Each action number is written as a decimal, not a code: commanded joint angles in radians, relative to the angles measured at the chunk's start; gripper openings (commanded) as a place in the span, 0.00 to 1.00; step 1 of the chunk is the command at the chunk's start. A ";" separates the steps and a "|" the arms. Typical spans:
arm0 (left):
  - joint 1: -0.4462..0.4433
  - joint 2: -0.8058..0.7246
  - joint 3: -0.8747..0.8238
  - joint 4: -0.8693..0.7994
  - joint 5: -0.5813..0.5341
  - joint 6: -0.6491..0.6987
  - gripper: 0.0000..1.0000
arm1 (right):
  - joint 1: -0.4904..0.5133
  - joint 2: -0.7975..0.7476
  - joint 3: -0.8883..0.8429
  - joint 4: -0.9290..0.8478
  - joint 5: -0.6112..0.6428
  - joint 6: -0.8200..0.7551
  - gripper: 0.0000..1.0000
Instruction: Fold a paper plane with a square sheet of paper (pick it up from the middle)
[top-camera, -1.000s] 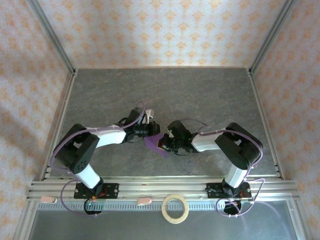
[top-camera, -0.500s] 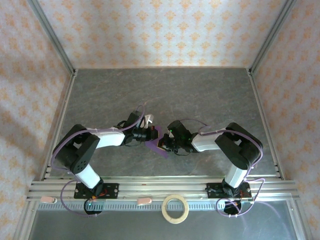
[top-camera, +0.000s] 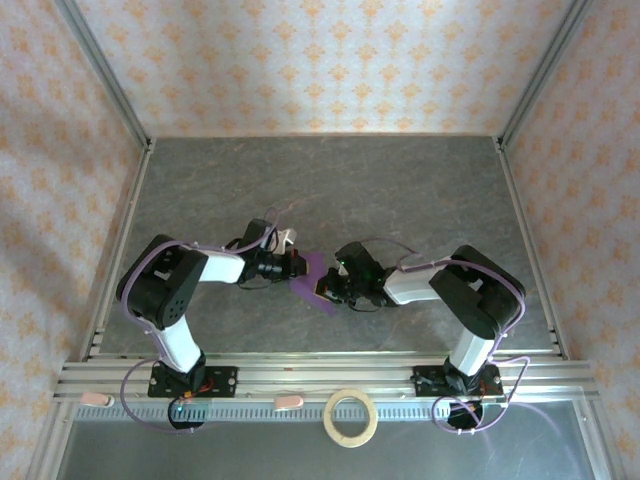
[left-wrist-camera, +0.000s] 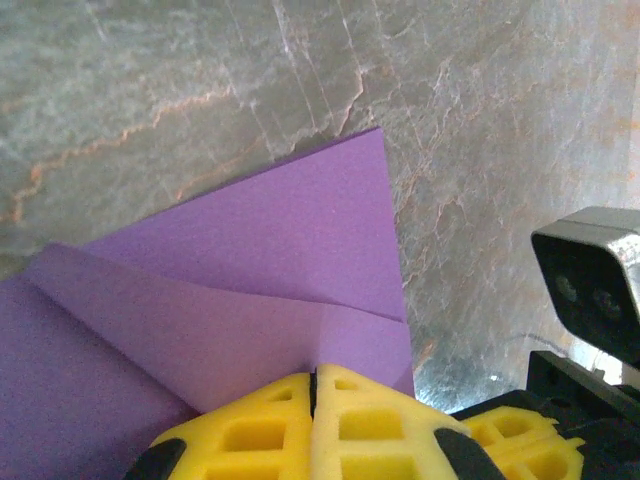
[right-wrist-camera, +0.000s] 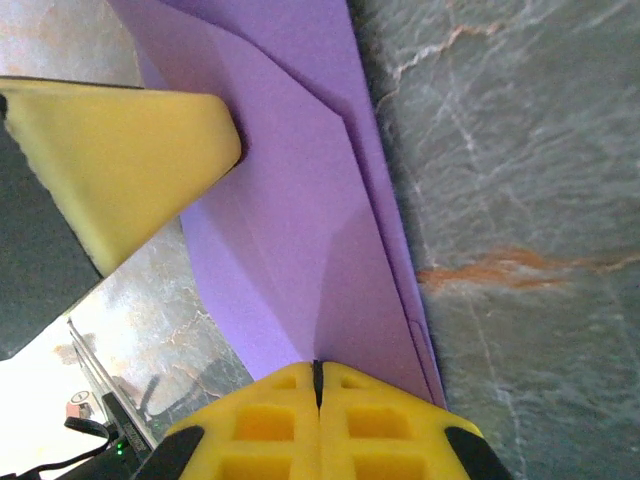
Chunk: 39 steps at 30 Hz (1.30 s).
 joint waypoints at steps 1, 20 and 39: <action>0.060 0.045 0.030 -0.018 -0.132 0.048 0.07 | 0.007 0.050 -0.064 -0.179 0.066 -0.004 0.00; 0.121 0.079 0.183 -0.167 -0.287 0.018 0.07 | 0.007 0.050 -0.069 -0.185 0.052 -0.029 0.00; 0.084 -0.179 0.061 -0.099 -0.136 -0.030 0.08 | 0.006 0.058 -0.058 -0.172 0.078 -0.023 0.00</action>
